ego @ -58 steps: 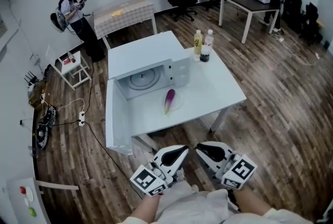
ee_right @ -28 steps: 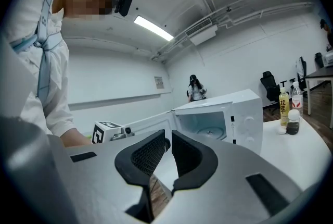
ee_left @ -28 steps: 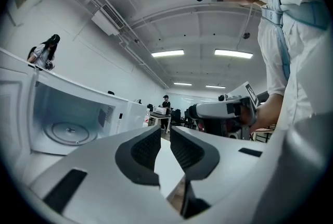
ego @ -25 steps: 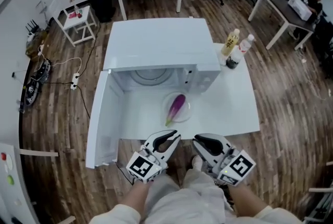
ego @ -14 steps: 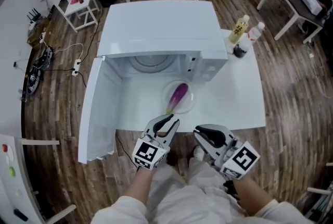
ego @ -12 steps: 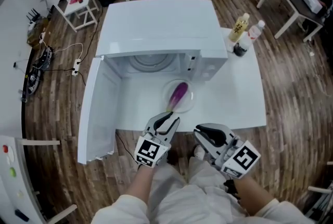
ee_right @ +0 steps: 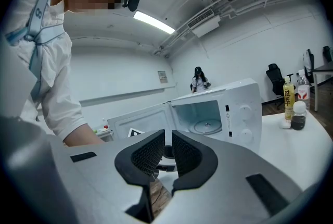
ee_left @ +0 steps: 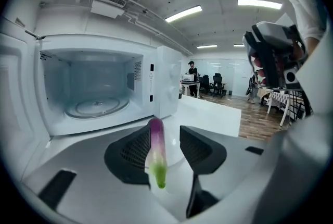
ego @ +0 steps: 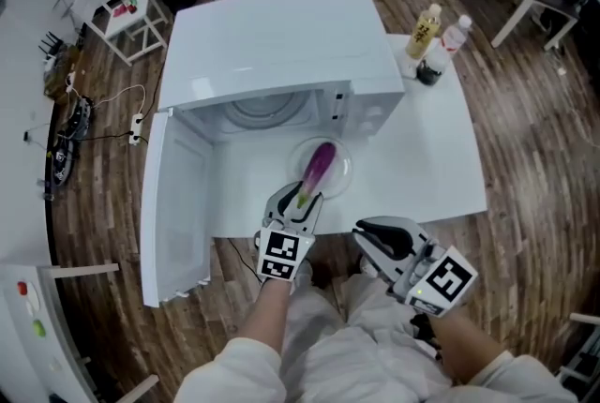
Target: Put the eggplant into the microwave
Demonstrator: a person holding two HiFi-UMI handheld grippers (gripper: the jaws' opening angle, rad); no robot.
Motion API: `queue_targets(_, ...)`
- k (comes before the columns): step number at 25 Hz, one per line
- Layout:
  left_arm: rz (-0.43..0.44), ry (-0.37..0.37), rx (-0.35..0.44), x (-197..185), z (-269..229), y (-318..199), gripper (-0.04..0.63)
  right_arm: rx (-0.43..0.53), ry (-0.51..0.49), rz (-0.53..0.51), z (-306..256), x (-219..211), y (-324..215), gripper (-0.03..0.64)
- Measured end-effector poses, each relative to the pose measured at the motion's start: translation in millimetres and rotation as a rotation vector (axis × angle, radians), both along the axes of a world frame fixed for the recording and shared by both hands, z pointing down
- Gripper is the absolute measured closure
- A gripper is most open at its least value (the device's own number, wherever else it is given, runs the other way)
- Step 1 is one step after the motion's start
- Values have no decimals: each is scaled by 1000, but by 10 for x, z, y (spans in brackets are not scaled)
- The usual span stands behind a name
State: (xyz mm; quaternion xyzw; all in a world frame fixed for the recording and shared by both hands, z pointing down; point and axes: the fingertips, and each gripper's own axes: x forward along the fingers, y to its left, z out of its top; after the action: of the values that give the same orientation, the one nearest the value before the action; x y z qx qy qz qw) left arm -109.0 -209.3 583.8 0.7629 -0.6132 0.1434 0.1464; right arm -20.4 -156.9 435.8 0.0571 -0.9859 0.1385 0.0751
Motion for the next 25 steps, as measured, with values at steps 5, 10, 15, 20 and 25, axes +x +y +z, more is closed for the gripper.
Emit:
queue_targets(5, -18, -27, -89, -51, 215, -37, 433, -9, -2, 26, 34, 9, -48, 572)
queue_targets(10, -22, -91, -192, -66, 434, 18, 445, -8, -8, 38, 31, -3, -53, 572)
queue_targets(15, -22, -139, -284, -94, 682, 113, 457, -16, -7, 49, 50, -9, -48, 572)
queue_targets(20, -27, -139, -291, -123, 701, 126, 472, -14, -3, 51, 67, -43, -64, 572)
queue_targets(25, -26, -87, -258, -125, 636, 138, 476, -5, 1, 53, 69, -54, -99, 572)
